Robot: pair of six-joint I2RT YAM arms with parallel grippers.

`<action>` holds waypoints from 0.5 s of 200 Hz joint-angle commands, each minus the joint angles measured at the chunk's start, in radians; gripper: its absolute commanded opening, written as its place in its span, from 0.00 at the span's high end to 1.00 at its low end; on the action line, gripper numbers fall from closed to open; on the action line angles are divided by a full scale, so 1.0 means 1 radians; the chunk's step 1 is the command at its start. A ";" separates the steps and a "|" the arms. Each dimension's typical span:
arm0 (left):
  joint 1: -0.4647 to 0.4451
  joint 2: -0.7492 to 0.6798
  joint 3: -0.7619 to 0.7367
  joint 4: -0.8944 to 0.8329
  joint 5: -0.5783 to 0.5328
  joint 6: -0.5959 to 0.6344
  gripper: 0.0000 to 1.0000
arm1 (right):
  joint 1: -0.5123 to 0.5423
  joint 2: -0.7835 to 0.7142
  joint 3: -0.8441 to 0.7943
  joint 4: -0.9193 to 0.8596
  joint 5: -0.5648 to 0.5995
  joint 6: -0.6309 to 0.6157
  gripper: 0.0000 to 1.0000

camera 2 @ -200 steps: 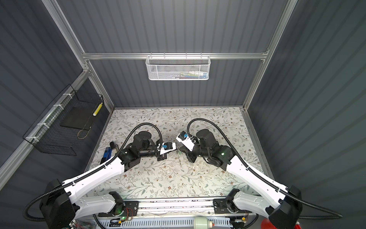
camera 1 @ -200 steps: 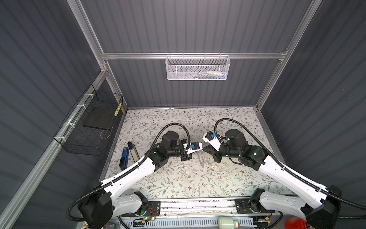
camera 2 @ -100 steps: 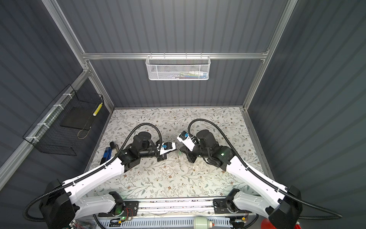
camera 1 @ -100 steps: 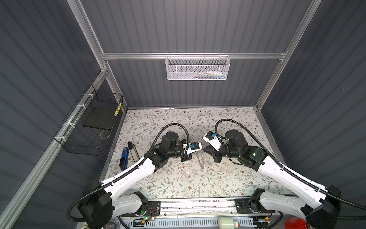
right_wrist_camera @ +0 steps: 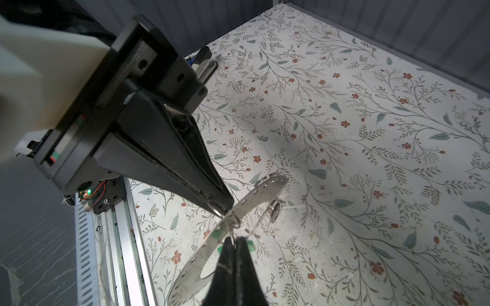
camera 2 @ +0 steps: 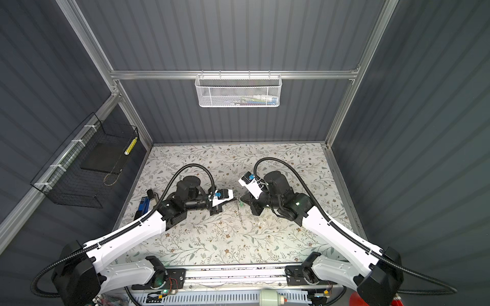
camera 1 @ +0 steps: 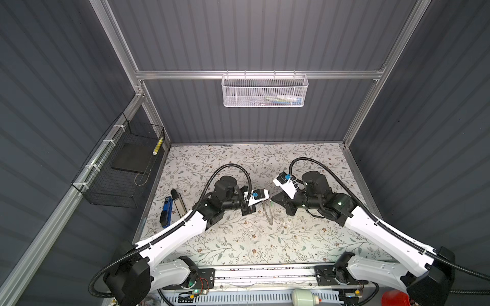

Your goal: Put the keys on the keyring

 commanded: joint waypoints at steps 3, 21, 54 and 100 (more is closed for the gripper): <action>-0.003 -0.006 0.045 0.027 0.079 0.027 1.00 | -0.027 0.034 0.023 -0.042 0.126 0.072 1.00; -0.005 0.002 0.042 0.043 0.081 0.020 1.00 | -0.025 0.050 0.038 -0.041 0.127 0.089 1.00; -0.005 -0.002 0.035 0.061 0.068 0.009 1.00 | -0.024 0.066 0.048 -0.053 0.120 0.088 1.00; 0.027 -0.011 0.005 0.147 0.176 -0.066 1.00 | -0.052 0.032 -0.049 0.018 -0.029 0.060 1.00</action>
